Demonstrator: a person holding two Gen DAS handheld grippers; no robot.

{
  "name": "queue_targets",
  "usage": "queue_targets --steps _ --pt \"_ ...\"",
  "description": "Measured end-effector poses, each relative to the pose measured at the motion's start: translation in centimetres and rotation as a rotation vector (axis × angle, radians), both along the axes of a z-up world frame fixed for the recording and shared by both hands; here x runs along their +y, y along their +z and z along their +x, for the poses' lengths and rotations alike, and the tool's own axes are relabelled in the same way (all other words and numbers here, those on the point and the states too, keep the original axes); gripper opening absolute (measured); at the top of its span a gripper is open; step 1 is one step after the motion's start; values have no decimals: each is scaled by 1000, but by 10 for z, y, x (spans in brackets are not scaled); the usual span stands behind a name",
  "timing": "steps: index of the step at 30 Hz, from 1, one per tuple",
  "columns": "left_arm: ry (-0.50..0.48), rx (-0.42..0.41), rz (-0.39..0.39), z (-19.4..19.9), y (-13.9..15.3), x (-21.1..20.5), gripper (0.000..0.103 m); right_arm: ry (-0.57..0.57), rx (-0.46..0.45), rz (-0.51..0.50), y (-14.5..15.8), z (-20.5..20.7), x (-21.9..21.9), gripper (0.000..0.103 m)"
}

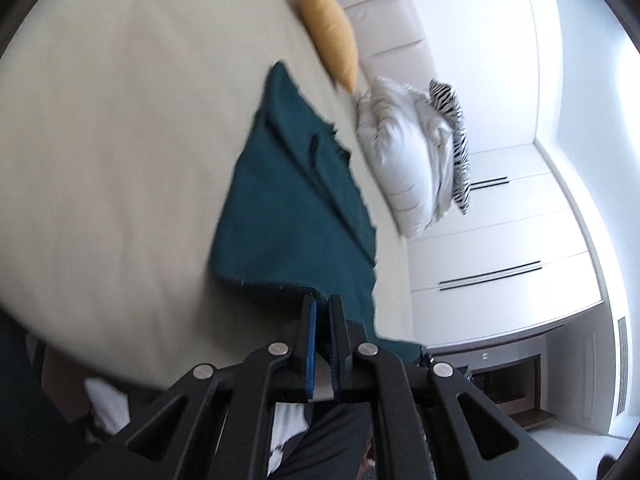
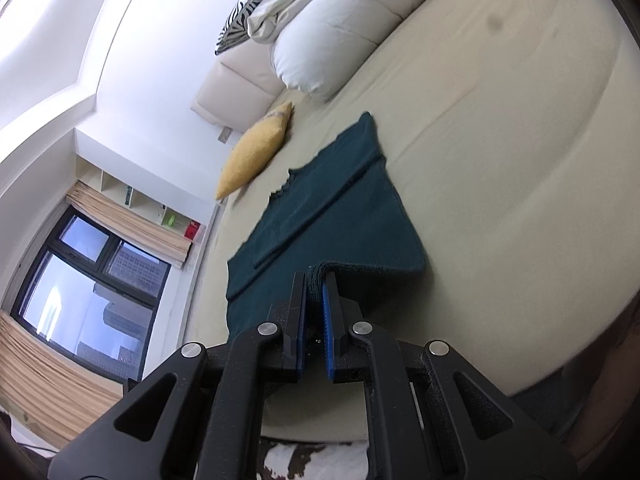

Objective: Fold small clothes

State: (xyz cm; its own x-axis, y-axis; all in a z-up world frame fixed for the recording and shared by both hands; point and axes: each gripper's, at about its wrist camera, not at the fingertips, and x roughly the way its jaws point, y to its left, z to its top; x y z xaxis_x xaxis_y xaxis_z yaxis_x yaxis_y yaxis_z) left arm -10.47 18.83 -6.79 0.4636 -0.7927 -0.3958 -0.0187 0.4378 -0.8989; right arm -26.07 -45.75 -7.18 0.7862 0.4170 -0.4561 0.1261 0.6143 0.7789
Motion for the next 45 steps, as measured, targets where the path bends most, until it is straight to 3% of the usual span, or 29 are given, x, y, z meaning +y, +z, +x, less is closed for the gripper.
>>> queue_targets --steps 4,9,20,27,33,36,38,40,43,45 --pt "41 -49 -47 39 23 -3 6 -37 -26 -7 16 29 -11 6" --pt "97 -92 -15 94 42 -10 6 -63 -51 -34 33 83 -22 6" --pt "144 -79 89 225 39 -30 6 -91 11 -116 32 229 -19 6" --pt "164 -22 130 307 13 -41 6 -106 72 -173 14 314 -21 6" --pt "175 32 201 368 -31 -49 6 -127 168 -191 -26 384 -21 7" --pt "175 69 203 390 -49 -44 7 -172 237 -219 -50 406 -28 11" --pt "175 77 209 391 -51 -42 17 -202 280 -220 -60 410 -36 31" --pt "181 55 208 384 -46 -37 24 -220 250 -202 -59 403 -41 46" --pt "195 -11 230 365 -26 -35 29 -211 223 -264 -48 389 -36 47" --pt "189 -54 271 351 -13 -43 38 -167 205 -315 -38 381 -23 47"
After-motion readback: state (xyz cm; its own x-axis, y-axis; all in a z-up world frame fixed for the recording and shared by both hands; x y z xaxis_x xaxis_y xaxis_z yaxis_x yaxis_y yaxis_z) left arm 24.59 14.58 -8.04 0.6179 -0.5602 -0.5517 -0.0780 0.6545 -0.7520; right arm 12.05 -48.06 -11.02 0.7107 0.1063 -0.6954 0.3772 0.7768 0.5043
